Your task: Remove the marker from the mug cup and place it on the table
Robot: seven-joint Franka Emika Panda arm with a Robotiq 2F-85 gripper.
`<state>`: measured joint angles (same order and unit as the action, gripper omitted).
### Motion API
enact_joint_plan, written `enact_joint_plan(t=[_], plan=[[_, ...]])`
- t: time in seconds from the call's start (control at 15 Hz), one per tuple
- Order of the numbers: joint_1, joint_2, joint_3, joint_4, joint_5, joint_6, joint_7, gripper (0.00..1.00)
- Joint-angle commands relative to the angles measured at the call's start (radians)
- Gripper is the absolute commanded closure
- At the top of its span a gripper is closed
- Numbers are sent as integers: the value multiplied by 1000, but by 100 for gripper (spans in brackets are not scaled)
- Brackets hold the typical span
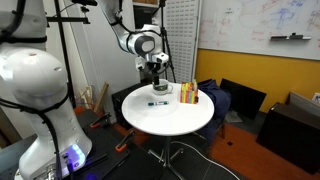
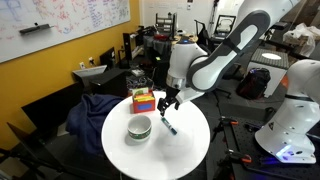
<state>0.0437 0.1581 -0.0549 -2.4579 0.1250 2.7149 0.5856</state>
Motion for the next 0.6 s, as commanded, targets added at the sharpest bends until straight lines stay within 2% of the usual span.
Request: enact_joint_plan(t=[0.0, 0.4, 0.47, 0.53], plan=[[-16, -56, 15, -56, 25, 38, -126, 0], [-27, -95, 8, -85, -6, 29, -260, 0], [-21, -52, 7, -48, -4, 13, -212, 0], [-24, -58, 8, -52, -4, 13, -229, 0]])
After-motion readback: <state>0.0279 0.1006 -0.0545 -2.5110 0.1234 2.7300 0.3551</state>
